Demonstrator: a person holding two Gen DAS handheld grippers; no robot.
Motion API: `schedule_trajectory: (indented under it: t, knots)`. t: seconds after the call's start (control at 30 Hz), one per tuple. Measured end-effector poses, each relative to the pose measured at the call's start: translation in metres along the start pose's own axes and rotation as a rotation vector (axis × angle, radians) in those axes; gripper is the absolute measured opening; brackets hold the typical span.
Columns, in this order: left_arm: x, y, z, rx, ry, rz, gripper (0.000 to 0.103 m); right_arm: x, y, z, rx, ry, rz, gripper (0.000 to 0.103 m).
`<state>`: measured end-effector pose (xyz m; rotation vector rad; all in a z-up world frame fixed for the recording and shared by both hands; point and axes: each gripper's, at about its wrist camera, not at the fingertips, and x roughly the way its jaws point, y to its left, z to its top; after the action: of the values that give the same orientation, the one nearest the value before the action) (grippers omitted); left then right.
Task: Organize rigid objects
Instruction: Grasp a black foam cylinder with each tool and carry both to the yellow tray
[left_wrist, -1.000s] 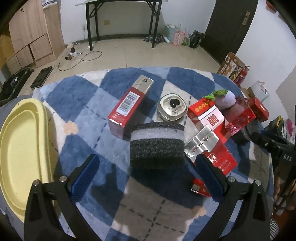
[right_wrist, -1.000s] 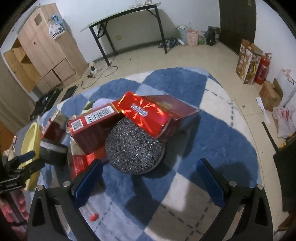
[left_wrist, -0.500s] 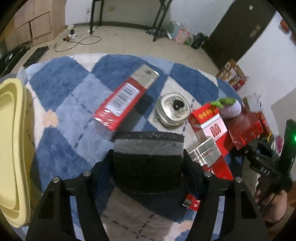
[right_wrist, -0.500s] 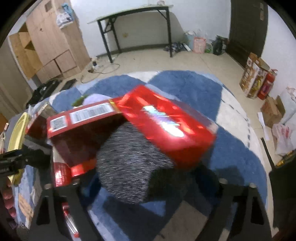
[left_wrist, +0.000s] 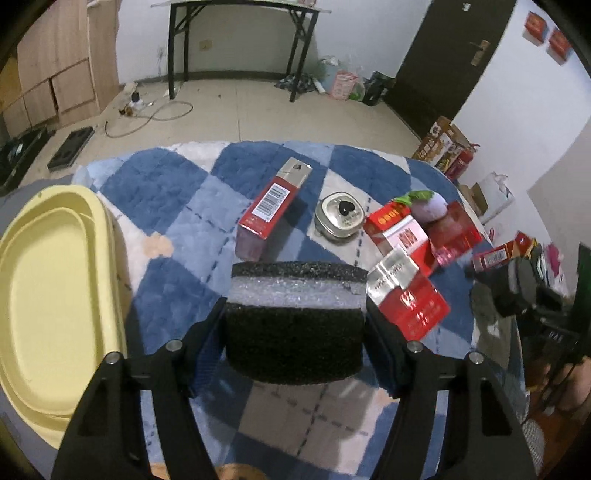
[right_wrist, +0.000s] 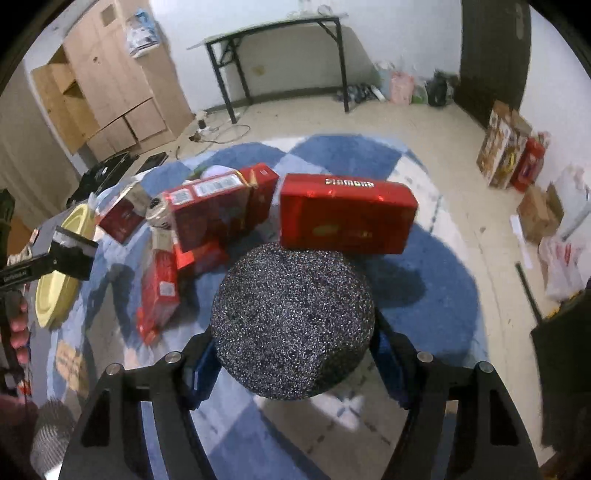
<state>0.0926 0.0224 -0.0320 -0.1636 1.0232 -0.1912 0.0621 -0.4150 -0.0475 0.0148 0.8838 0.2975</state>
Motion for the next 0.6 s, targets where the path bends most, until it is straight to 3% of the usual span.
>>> schedule_trajectory:
  t: [0.17, 0.33, 0.47, 0.6]
  knots:
    - [-0.012, 0.007, -0.006, -0.014, 0.001, -0.028, 0.069, 0.001, 0.002, -0.005, -0.003, 0.028, -0.003, 0.072]
    - [-0.028, 0.017, -0.009, 0.013, -0.039, 0.012, 0.069, -0.006, 0.021, 0.000, -0.056, 0.015, 0.017, 0.071]
    - [-0.044, 0.046, -0.005, -0.038, -0.061, 0.036, 0.069, -0.025, 0.058, 0.009, -0.150, -0.022, 0.076, 0.071]
    - [-0.068, 0.105, 0.009, -0.165, -0.118, 0.102, 0.069, -0.044, 0.124, 0.042, -0.261, -0.078, 0.192, 0.071]
